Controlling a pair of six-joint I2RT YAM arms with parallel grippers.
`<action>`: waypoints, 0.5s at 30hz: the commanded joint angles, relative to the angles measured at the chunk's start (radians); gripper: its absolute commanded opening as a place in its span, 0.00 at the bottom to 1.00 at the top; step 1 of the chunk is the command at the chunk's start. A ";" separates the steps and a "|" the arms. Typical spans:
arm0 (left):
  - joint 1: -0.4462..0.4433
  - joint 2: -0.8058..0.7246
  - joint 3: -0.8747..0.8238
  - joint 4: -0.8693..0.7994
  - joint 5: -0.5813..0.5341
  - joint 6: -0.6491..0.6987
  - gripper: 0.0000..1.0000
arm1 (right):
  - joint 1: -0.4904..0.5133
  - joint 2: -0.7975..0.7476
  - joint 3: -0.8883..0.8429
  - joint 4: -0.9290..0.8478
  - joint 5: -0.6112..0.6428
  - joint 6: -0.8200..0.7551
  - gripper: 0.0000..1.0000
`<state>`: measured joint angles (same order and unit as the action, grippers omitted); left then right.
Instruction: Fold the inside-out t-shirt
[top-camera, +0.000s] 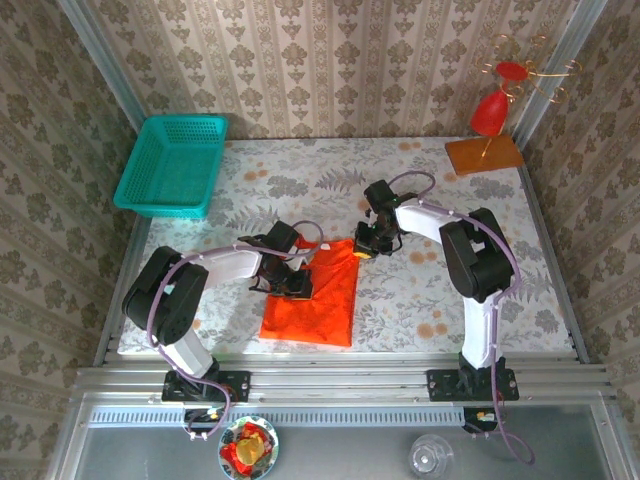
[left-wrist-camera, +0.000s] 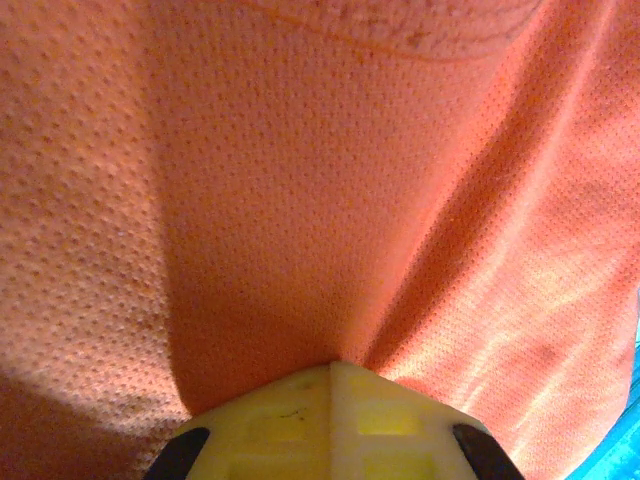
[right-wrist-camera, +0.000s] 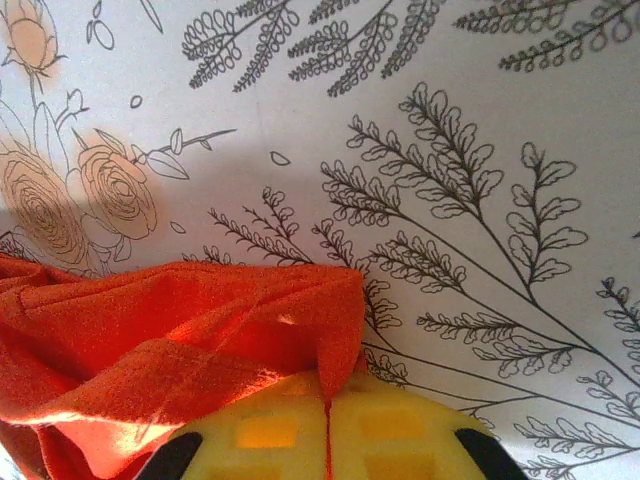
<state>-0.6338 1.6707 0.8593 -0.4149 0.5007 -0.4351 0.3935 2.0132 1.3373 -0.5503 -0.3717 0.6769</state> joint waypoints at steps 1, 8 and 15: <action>-0.003 0.004 -0.030 -0.024 -0.062 -0.019 0.03 | -0.007 -0.031 0.010 -0.061 0.071 -0.013 0.15; -0.003 0.000 -0.026 -0.028 -0.065 -0.021 0.03 | -0.005 -0.091 -0.004 -0.082 0.073 -0.007 0.30; -0.003 0.003 -0.024 -0.022 -0.061 -0.028 0.03 | 0.007 -0.062 -0.048 -0.023 0.016 0.009 0.36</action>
<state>-0.6338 1.6688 0.8581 -0.4141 0.4980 -0.4500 0.3923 1.9476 1.3136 -0.5781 -0.3290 0.6769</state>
